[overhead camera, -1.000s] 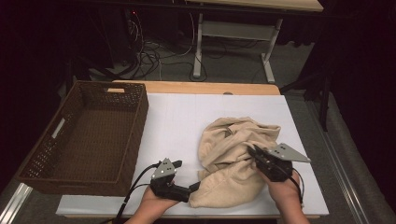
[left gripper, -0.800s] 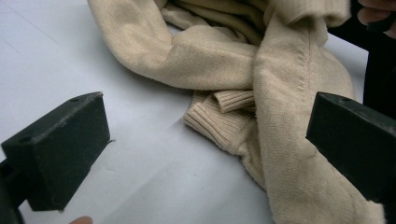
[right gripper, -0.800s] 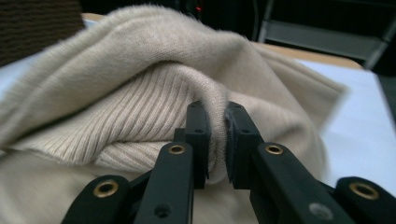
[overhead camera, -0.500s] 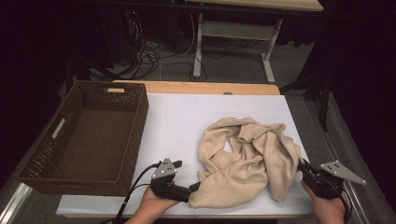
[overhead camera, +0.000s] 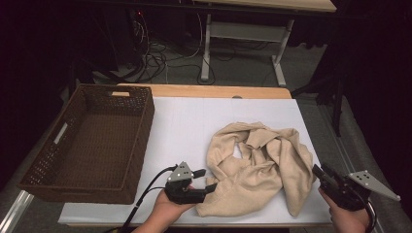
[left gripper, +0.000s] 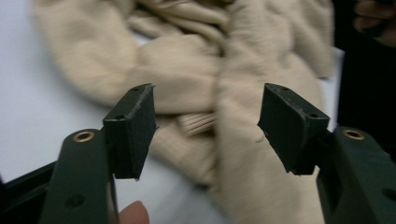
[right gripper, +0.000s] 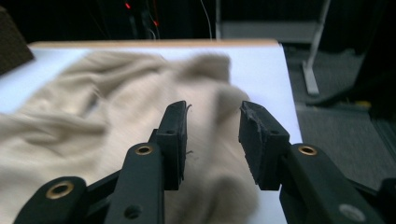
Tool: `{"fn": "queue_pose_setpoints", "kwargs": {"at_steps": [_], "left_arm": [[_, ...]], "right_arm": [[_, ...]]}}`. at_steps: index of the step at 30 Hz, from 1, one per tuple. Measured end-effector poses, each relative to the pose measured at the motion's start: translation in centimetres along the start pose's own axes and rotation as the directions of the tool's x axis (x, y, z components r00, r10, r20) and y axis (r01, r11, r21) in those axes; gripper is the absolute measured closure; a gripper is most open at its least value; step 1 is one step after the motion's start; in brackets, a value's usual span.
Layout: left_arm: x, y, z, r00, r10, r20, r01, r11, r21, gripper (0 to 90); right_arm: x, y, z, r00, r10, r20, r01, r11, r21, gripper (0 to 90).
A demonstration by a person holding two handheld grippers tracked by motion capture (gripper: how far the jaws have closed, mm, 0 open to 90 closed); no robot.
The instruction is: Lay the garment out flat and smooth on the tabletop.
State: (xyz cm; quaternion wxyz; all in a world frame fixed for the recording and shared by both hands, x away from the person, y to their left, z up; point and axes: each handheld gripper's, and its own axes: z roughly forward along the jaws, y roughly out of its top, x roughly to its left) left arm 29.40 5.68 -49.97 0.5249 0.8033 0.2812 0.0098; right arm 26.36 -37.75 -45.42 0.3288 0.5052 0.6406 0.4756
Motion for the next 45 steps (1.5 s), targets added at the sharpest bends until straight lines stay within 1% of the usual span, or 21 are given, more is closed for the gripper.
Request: {"fn": "queue_pose_setpoints", "kwargs": {"at_steps": [3, 4, 5, 7, 9, 11, 15, 19, 20, 23, 24, 26, 27, 29, 30, 31, 35, 39, 40, 42, 45], "left_arm": [[-0.8, 0.2, 1.7, 0.9994, 0.023, 0.024, -0.026, 0.9931, 0.115, 34.0], [-1.0, 0.0, 2.1, 0.9985, 0.047, 0.026, -0.050, 0.9879, 0.146, 37.1], [-1.4, -0.3, 2.4, 0.9962, 0.081, 0.032, -0.085, 0.9825, 0.166, 49.2], [-2.1, -0.7, 2.3, 0.9928, 0.103, 0.061, -0.111, 0.9816, 0.155, 65.5], [-2.6, -0.9, 1.8, 0.9912, 0.092, 0.095, -0.104, 0.9864, 0.127, 74.3], [-2.9, -1.0, 1.5, 0.9899, 0.077, 0.119, -0.090, 0.9905, 0.104, 74.9], [-4.0, -1.2, 1.3, 0.9844, 0.099, 0.145, -0.111, 0.9909, 0.076, 76.3], [-5.1, -1.9, 1.9, 0.9735, 0.121, 0.194, -0.138, 0.9871, 0.080, 76.3], [-5.5, -2.0, 2.0, 0.9699, 0.131, 0.205, -0.151, 0.9848, 0.086, 76.4], [-6.4, -2.1, 2.3, 0.9601, 0.159, 0.230, -0.185, 0.9779, 0.098, 76.4], [-6.4, -2.1, 2.3, 0.9601, 0.159, 0.230, -0.185, 0.9779, 0.098, 76.4], [-6.5, -2.2, 2.4, 0.9580, 0.158, 0.239, -0.187, 0.9768, 0.104, 76.3], [-6.5, -2.3, 2.5, 0.9577, 0.158, 0.240, -0.188, 0.9764, 0.106, 76.3], [-6.4, -2.4, 2.5, 0.9585, 0.153, 0.240, -0.184, 0.9767, 0.110, 76.1], [-6.3, -2.4, 2.5, 0.9594, 0.149, 0.239, -0.179, 0.9781, 0.107, 75.8], [-6.2, -2.3, 2.4, 0.9592, 0.142, 0.245, -0.171, 0.9798, 0.103, 73.2], [-5.5, -1.9, 1.4, 0.9642, 0.133, 0.230, -0.150, 0.9870, 0.059, 53.3], [-3.6, -1.4, -0.2, 0.9824, 0.086, 0.166, -0.088, 0.9962, 0.002, 45.1], [-3.6, -1.4, -0.2, 0.9824, 0.086, 0.166, -0.088, 0.9962, 0.002, 45.1], [-2.8, -1.3, -0.7, 0.9898, 0.072, 0.123, -0.071, 0.9974, -0.009, 45.1], [-1.9, -1.4, -0.8, 0.9956, 0.057, 0.074, -0.057, 0.9984, -0.005, 45.0]], "right_arm": [[1.6, 0.5, 0.2, 0.9981, -0.036, -0.050, 0.036, 0.999, -0.005, 62.2], [2.2, 0.5, 0.4, 0.9965, -0.047, -0.069, 0.047, 0.999, 0.001, 61.6], [2.8, 0.4, 0.7, 0.9943, -0.058, -0.089, 0.059, 0.998, 0.009, 60.6], [4.0, 0.2, 1.3, 0.9885, -0.084, -0.126, 0.089, 0.995, 0.034, 59.8], [5.1, 0.0, 1.9, 0.9838, -0.096, -0.151, 0.105, 0.993, 0.054, 59.7], [5.5, -0.1, 2.1, 0.9816, -0.097, -0.164, 0.109, 0.992, 0.060, 59.8], [8.2, 0.1, 3.0, 0.9659, -0.122, -0.228, 0.142, 0.987, 0.071, 55.4], [11.8, -0.2, 4.5, 0.9395, -0.112, -0.324, 0.155, 0.982, 0.109, 33.1], [12.8, -0.5, 5.1, 0.9305, -0.120, -0.346, 0.174, 0.976, 0.130, 27.9], [14.6, -1.6, 6.6, 0.9232, -0.141, -0.358, 0.227, 0.951, 0.212, 23.2], [14.6, -1.6, 6.6, 0.9232, -0.141, -0.358, 0.227, 0.951, 0.212, 23.2], [14.8, -2.4, 7.3, 0.9192, -0.152, -0.363, 0.264, 0.922, 0.283, 28.8], [14.7, -2.8, 7.4, 0.9188, -0.152, -0.364, 0.271, 0.914, 0.302, 35.5], [14.4, -3.3, 7.1, 0.9060, -0.180, -0.383, 0.310, 0.898, 0.312, 59.5], [14.2, -3.4, 6.9, 0.9014, -0.196, -0.386, 0.325, 0.896, 0.304, 71.8], [13.9, -3.3, 6.5, 0.9019, -0.187, -0.389, 0.316, 0.901, 0.298, 76.9], [12.2, -2.9, 4.7, 0.9109, -0.183, -0.370, 0.294, 0.916, 0.272, 78.8], [9.7, -3.0, 2.0, 0.9324, -0.168, -0.320, 0.251, 0.937, 0.241, 78.9], [9.1, -3.1, 1.5, 0.9380, -0.165, -0.305, 0.243, 0.940, 0.238, 78.9], [8.5, -3.3, 0.8, 0.9460, -0.162, -0.281, 0.231, 0.944, 0.234, 78.9], [6.7, -3.8, -0.6, 0.9641, -0.150, -0.220, 0.201, 0.951, 0.236, 78.9]]}}
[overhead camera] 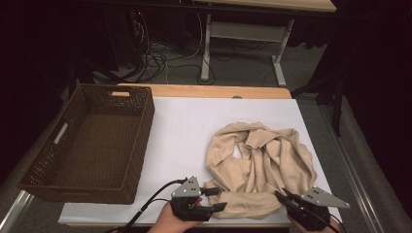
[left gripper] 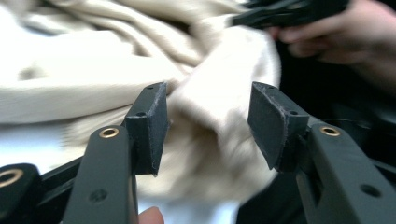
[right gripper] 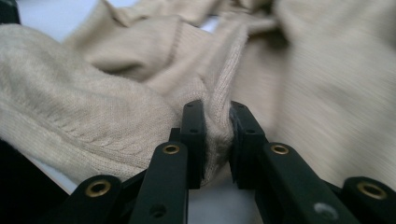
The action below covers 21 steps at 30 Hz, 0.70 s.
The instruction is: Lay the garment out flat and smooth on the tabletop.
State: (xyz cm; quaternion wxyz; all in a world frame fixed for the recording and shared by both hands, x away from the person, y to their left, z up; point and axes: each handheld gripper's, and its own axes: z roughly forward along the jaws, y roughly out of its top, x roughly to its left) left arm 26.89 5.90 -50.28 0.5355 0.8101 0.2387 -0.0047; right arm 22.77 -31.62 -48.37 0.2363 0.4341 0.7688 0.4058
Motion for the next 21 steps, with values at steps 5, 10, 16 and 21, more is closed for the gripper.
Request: {"fn": "queue_pose_setpoints", "kwargs": {"at_steps": [5, 10, 16, 21], "left_arm": [[0.8, -0.3, 0.5, 0.9987, -0.019, -0.048, 0.021, 0.9992, 0.034, 40.5], [0.8, -0.5, 1.5, 0.9982, -0.029, -0.052, 0.033, 0.9971, 0.069, 37.6], [-0.5, 0.0, 3.9, 0.9989, -0.012, -0.045, 0.019, 0.9868, 0.161, 35.1], [-2.0, 0.7, 6.5, 0.9916, 0.105, -0.075, -0.077, 0.9460, 0.315, 36.1]], "right_arm": [[-3.3, -1.8, -1.6, 0.9923, 0.078, 0.096, -0.078, 0.997, -0.002, 78.9], [-6.0, -2.8, -2.2, 0.9717, 0.147, 0.185, -0.147, 0.989, -0.014, 78.8], [-5.9, -2.9, -2.0, 0.9702, 0.168, 0.174, -0.167, 0.986, -0.024, 78.5], [-5.8, -3.0, -1.9, 0.9701, 0.179, 0.164, -0.176, 0.984, -0.032, 78.2]]}}
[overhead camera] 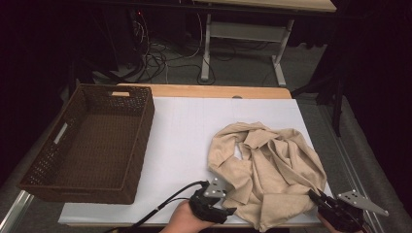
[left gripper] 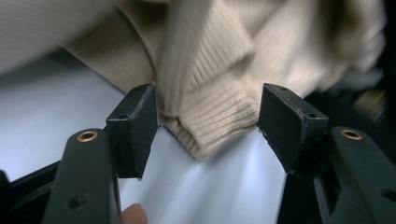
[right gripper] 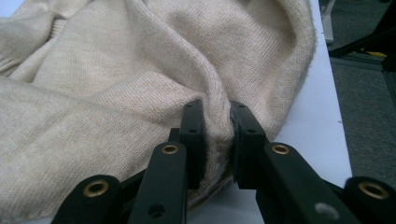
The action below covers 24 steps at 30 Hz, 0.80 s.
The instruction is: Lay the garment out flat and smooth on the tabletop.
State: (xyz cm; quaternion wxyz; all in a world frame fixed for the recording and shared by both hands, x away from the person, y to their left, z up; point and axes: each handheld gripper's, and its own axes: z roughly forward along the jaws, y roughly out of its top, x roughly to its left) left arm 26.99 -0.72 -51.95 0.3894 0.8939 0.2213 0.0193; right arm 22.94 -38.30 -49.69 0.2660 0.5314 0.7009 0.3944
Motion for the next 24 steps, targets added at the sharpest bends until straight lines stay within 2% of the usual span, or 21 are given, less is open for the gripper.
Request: {"fn": "queue_pose_setpoints", "kwargs": {"at_steps": [1, 4, 5, 6, 8, 9, 10, 12, 14, 15, 18, 22, 24], "left_arm": [[-0.3, 0.1, 0.2, 0.9998, 0.017, -0.008, -0.017, 0.9998, 0.005, 39.5], [-0.1, 0.1, 0.2, 0.9982, 0.025, 0.054, -0.025, 0.9997, 0.005, 62.1], [-0.2, 0.1, 0.1, 0.9978, 0.036, 0.055, -0.036, 0.9993, 0.007, 68.2], [-0.2, 0.0, -0.1, 0.9977, 0.049, 0.048, -0.049, 0.9987, 0.010, 70.9], [0.4, -0.3, -0.7, 0.9990, 0.045, -0.003, -0.045, 0.9990, -0.002, 72.8], [1.1, -0.6, -1.1, 0.9999, 0.012, -0.011, -0.012, 0.9997, -0.019, 73.0], [1.1, -0.6, -1.1, 0.9999, 0.012, -0.011, -0.012, 0.9997, -0.019, 73.1], [3.0, -1.3, -2.4, 0.9979, -0.034, -0.054, 0.032, 0.9987, -0.040, 73.2], [4.3, -1.7, -3.5, 0.9932, -0.050, -0.105, 0.046, 0.9979, -0.045, 73.3], [5.2, -2.0, -4.1, 0.9885, -0.065, -0.136, 0.058, 0.9968, -0.056, 73.4], [7.2, -2.7, -5.4, 0.9746, -0.119, -0.190, 0.104, 0.9906, -0.088, 73.3], [8.8, -3.2, -6.0, 0.9584, -0.170, -0.229, 0.147, 0.9824, -0.116, 73.3], [9.0, -3.4, -6.0, 0.9523, -0.167, -0.255, 0.142, 0.9833, -0.113, 73.2]], "right_arm": [[0.0, 0.0, 0.0, 1.0000, 0.002, -0.001, -0.002, 1.000, -0.002, 78.1], [0.3, 0.1, 0.0, 1.0000, -0.001, -0.007, 0.001, 1.000, -0.009, 78.1], [0.3, 0.1, 0.0, 1.0000, -0.002, -0.009, 0.002, 1.000, -0.011, 78.1], [0.4, 0.1, 0.0, 0.9999, -0.001, -0.011, 0.001, 1.000, -0.012, 78.1], [0.4, 0.1, 0.0, 0.9998, 0.006, -0.021, -0.006, 1.000, -0.017, 77.9], [0.5, 0.1, -0.1, 0.9994, 0.012, -0.032, -0.013, 1.000, -0.022, 77.6], [0.5, 0.1, -0.1, 0.9994, 0.012, -0.032, -0.013, 1.000, -0.022, 77.6], [0.8, 0.1, 0.0, 0.9980, 0.005, -0.064, -0.006, 1.000, -0.026, 74.0], [1.4, 0.2, 0.3, 0.9947, -0.010, -0.102, 0.008, 1.000, -0.026, 64.1], [1.7, 0.3, 0.4, 0.9932, -0.019, -0.115, 0.016, 1.000, -0.027, 59.2], [2.9, 0.7, 0.6, 0.9895, -0.034, -0.141, 0.029, 0.999, -0.040, 47.4], [4.3, 1.2, 0.7, 0.9833, -0.077, -0.165, 0.070, 0.996, -0.047, 43.8], [4.7, 1.4, 0.6, 0.9806, -0.087, -0.176, 0.077, 0.995, -0.063, 42.9]]}}
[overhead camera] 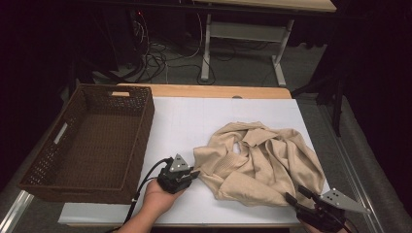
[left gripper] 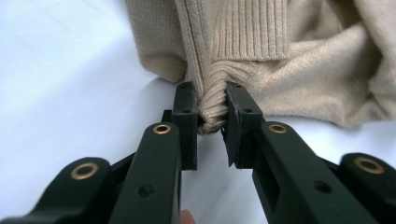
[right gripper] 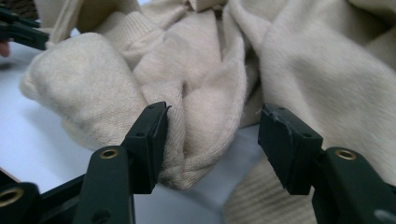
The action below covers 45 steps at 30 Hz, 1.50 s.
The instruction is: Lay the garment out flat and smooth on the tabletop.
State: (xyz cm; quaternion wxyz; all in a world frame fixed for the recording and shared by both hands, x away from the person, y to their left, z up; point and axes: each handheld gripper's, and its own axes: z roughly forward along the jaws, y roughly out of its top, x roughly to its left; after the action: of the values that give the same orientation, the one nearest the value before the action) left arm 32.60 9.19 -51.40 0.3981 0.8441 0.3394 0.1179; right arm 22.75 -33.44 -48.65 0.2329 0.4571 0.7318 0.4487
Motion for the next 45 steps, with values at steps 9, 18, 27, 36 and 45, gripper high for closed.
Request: {"fn": "queue_pose_setpoints", "kwargs": {"at_steps": [9, 18, 27, 36, 45], "left_arm": [[0.0, -0.8, -0.3, 0.9991, -0.041, 0.012, 0.041, 0.9991, 0.016, 71.5], [-1.6, -1.3, -2.6, 0.9859, -0.152, 0.071, 0.154, 0.9875, -0.031, 27.6], [-6.1, -0.3, -2.5, 0.9626, -0.058, 0.265, 0.085, 0.9924, -0.090, 36.5], [-10.3, 2.2, 3.7, 0.9717, 0.122, 0.202, -0.134, 0.9900, 0.045, 41.6], [-8.0, -0.4, 1.0, 0.9750, 0.181, 0.129, -0.186, 0.9822, 0.027, 77.8]], "right_arm": [[0.0, 0.3, -0.8, 0.9997, 0.023, -0.004, -0.023, 0.998, -0.058, 43.7], [-0.3, 0.2, -0.7, 0.9995, 0.029, 0.015, -0.028, 0.998, -0.052, 44.4], [-0.3, 0.3, -0.4, 0.9992, 0.032, 0.023, -0.031, 0.998, -0.046, 45.3], [-0.6, 0.1, 0.0, 0.9988, 0.039, 0.028, -0.038, 0.999, -0.033, 46.1], [-0.9, 0.1, -0.1, 0.9989, 0.040, 0.024, -0.039, 0.999, -0.037, 47.8]]}}
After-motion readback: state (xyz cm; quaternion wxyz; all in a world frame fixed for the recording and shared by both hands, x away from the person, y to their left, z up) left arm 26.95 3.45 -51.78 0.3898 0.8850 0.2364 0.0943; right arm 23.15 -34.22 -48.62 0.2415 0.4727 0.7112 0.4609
